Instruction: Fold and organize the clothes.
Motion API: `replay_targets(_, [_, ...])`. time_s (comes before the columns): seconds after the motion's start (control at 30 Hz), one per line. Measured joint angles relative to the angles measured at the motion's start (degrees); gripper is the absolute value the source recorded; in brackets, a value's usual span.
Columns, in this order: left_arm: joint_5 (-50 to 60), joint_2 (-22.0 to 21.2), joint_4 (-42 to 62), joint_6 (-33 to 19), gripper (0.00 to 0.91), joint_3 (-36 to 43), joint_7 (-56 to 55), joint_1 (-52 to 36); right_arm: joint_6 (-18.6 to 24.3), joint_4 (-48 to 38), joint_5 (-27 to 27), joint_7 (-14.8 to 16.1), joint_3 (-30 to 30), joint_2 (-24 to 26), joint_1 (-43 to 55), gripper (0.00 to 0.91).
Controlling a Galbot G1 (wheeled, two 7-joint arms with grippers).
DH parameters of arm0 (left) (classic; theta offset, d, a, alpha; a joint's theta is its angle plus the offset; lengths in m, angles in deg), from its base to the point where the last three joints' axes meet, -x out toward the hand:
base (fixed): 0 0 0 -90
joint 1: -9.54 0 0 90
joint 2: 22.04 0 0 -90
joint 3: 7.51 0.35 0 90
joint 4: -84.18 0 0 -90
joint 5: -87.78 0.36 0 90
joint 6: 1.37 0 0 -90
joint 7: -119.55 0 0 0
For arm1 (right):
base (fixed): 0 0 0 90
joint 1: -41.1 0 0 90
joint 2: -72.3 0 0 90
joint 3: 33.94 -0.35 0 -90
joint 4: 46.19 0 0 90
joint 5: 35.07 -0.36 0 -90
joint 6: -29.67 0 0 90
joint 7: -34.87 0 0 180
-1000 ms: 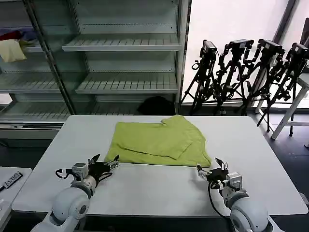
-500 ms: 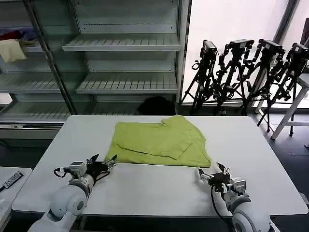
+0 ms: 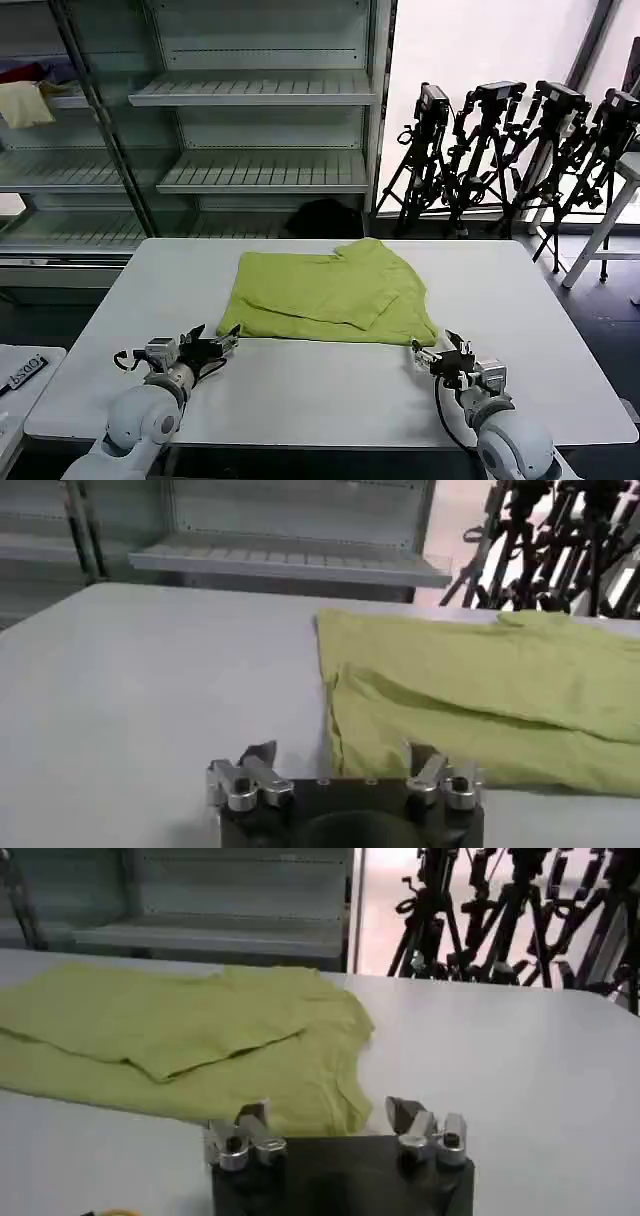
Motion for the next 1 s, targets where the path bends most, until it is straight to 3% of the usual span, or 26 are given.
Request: replay_targets(1.0, [0.73, 1.19, -1.23, -0.38, 0.010, 0.06, -0.28, 1.03, 0.21, 1.08, 0.95, 0.27, -0.96, 2.06, -0.78, 0.000])
